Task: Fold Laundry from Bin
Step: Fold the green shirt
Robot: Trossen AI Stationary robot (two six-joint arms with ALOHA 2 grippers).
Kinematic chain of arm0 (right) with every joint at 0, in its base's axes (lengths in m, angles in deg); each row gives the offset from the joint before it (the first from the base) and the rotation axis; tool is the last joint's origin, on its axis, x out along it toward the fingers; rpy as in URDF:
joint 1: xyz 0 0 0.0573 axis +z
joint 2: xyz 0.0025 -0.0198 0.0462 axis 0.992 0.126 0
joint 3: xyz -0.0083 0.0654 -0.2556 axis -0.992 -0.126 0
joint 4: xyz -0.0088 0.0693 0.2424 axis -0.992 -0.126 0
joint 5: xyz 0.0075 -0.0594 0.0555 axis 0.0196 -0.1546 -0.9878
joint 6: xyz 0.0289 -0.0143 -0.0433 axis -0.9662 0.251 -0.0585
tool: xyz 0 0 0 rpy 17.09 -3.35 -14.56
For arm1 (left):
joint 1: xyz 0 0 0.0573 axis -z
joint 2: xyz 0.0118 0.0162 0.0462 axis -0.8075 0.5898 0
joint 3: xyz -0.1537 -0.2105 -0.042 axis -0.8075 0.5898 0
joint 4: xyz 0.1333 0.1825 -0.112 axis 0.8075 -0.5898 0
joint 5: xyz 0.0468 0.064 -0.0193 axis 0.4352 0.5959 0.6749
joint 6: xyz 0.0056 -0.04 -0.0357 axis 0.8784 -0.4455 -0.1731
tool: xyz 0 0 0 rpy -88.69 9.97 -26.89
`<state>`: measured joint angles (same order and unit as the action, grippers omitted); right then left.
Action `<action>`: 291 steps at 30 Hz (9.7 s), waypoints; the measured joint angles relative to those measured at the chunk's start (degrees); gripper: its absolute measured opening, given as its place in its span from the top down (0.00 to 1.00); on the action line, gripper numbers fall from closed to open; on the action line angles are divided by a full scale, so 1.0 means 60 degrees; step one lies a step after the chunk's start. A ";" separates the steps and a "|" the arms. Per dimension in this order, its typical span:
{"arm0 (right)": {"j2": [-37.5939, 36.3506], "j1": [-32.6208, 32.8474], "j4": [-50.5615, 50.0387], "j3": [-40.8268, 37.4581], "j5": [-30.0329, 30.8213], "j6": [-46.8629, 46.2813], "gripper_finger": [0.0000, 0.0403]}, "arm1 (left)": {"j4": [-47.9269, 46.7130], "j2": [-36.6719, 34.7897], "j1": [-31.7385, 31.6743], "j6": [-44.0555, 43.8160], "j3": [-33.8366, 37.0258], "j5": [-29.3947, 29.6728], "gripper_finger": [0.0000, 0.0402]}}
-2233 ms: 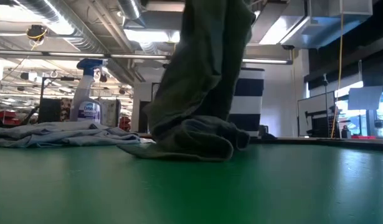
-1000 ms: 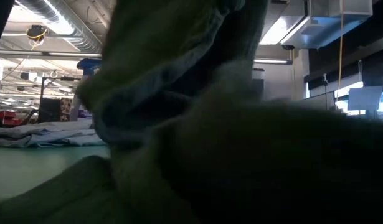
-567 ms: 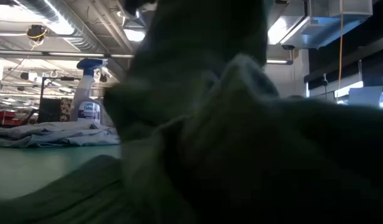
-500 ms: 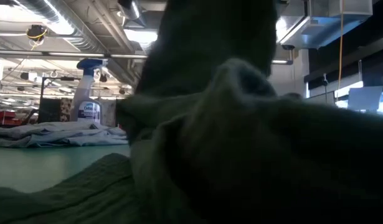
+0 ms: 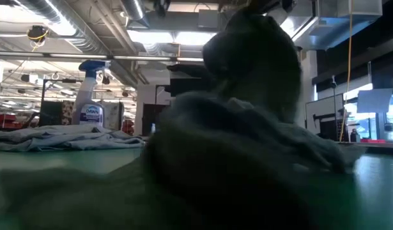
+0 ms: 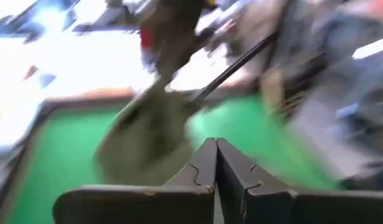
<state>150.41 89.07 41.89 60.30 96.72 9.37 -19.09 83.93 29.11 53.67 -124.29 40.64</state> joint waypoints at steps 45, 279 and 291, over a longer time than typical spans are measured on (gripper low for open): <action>-0.0025 -0.0062 0.3176 0.0153 -0.5182 0.0882 0.97 | -0.3177 0.0592 0.2096 0.2593 0.0011 0.2367 0.54; 0.0226 -0.2023 -0.1695 -0.2962 -0.2243 0.1183 0.98 | -0.0831 0.2656 0.0905 -0.2912 0.1197 0.6413 0.60; 0.0226 -0.2776 -0.1254 -0.2962 -0.2636 0.1435 0.98 | 0.2655 0.4054 -0.0046 -0.2189 0.3938 0.5687 0.60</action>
<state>151.77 72.41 34.37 42.53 80.90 17.98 -3.16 108.25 28.83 40.53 -100.66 74.75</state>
